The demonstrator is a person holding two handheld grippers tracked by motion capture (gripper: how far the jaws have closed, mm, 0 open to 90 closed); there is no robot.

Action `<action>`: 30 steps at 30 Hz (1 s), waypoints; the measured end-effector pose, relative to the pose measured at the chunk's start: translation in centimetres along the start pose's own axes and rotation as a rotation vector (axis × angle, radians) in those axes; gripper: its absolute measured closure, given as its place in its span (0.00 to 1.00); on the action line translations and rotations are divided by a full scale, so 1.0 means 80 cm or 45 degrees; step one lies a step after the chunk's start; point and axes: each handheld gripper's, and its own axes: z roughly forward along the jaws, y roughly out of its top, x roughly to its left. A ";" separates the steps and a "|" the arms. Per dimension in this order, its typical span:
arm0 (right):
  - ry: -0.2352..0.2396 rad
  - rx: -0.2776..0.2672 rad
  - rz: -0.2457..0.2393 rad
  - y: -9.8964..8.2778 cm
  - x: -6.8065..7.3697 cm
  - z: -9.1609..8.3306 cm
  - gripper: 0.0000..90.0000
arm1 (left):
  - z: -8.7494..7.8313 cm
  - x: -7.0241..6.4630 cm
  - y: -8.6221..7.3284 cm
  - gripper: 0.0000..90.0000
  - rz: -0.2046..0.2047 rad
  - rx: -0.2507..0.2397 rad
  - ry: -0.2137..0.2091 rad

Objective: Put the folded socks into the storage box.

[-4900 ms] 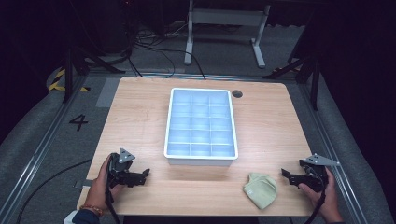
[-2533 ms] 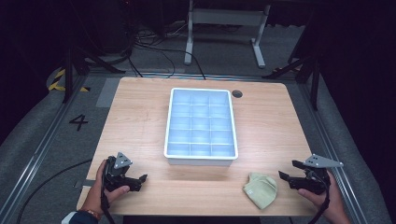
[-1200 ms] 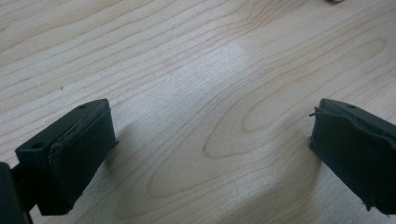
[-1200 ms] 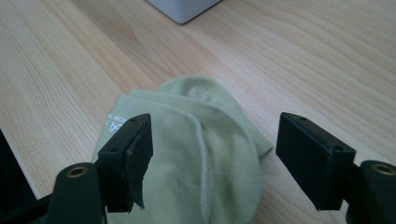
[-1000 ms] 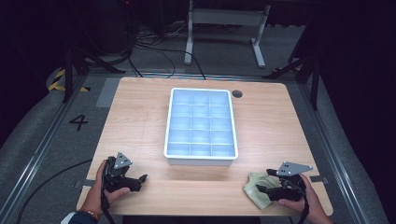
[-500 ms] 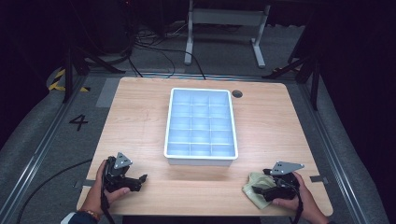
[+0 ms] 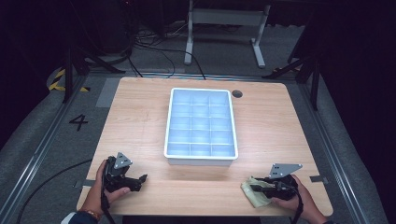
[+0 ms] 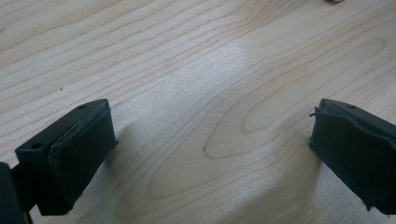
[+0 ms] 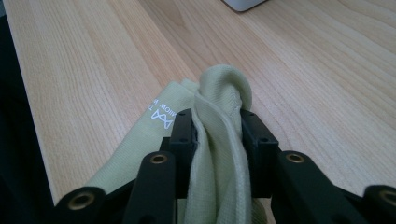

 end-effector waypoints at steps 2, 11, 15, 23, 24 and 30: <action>0.001 -0.004 0.005 0.000 0.000 0.000 0.80 | 0.000 0.000 0.000 0.00 0.000 0.000 0.000; -0.006 -0.025 -0.005 -0.002 0.002 -0.001 0.84 | 0.000 0.001 0.000 0.00 0.007 0.002 -0.001; -0.007 -0.033 -0.004 -0.002 0.003 -0.002 0.84 | 0.000 0.000 0.000 0.00 0.006 0.000 0.000; -0.036 -0.080 0.013 -0.005 0.003 -0.010 0.85 | 0.000 0.001 0.000 0.00 0.007 0.001 -0.001; -0.041 -0.085 0.011 -0.005 0.003 -0.011 0.85 | 0.000 0.001 0.000 0.00 0.008 0.001 -0.002; -0.065 -0.142 0.018 -0.005 0.001 -0.021 0.85 | 0.000 0.001 0.000 0.00 0.007 -0.001 -0.002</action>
